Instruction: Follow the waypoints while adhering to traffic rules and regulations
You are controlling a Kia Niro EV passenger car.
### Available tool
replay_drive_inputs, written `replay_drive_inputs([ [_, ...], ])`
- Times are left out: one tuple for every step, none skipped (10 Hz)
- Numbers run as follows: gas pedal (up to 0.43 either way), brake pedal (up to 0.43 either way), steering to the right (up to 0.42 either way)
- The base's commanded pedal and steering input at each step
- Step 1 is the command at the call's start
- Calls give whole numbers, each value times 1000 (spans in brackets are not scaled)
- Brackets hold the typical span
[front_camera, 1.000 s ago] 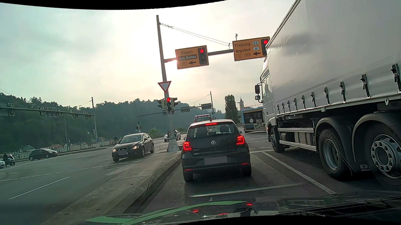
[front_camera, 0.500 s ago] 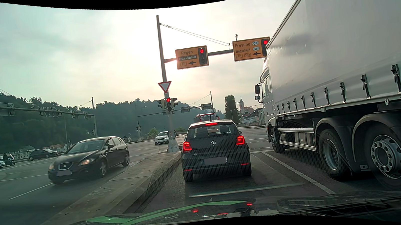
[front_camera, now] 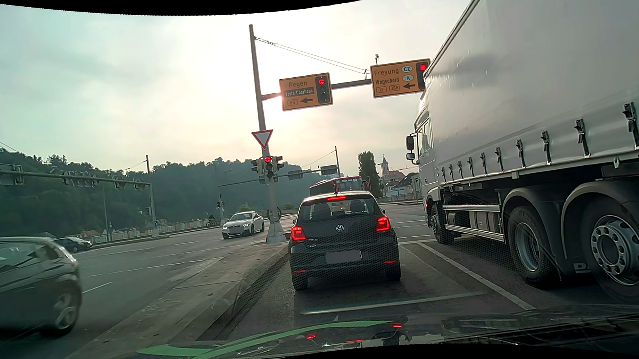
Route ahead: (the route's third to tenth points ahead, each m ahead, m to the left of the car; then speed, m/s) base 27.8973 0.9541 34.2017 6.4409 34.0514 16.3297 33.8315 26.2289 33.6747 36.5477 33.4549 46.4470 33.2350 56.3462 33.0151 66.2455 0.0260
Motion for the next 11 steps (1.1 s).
replay_drive_inputs([
  [0, 287, 3],
  [0, 287, 3],
  [0, 293, 3],
  [0, 293, 3],
  [0, 293, 3],
  [0, 293, 3],
  [0, 293, 3],
  [0, 293, 3],
  [0, 293, 3],
  [0, 293, 3],
  [0, 299, 3],
])
